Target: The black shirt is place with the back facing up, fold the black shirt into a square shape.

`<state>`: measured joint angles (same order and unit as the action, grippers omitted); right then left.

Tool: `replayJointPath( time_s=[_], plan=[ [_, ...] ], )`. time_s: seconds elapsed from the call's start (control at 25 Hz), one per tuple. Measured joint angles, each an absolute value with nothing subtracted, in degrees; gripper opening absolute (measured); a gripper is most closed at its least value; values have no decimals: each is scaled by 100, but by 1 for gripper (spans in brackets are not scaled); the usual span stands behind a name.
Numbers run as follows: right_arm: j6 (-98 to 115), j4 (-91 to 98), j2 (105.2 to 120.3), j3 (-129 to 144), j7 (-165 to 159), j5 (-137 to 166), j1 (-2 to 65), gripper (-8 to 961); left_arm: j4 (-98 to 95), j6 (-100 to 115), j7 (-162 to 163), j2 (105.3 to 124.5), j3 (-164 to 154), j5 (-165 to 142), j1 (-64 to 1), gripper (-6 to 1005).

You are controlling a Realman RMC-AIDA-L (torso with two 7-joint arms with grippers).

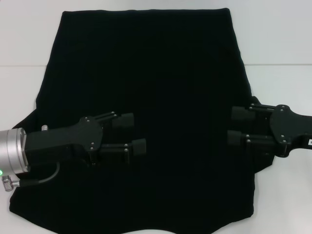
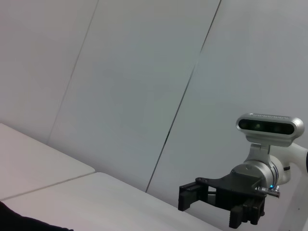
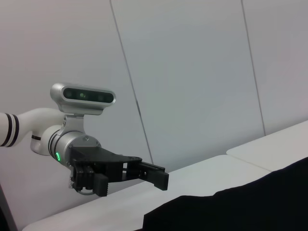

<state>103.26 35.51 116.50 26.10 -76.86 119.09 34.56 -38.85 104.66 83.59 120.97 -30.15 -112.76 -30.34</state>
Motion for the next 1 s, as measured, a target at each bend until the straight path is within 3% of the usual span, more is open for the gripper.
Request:
replayJointPath(
  time_s=[0.64, 1.0],
  plan=[
    [10232, 3489, 11664, 2610, -7578, 11909, 3455, 759, -3906, 10402, 8338, 12080, -3015, -11272, -3032, 949],
    [10113, 3437, 11679, 2794, -7684, 11965, 3530, 761, -4187, 8707, 9852, 12057, -2891, -11553, -3006, 950]
  ],
)
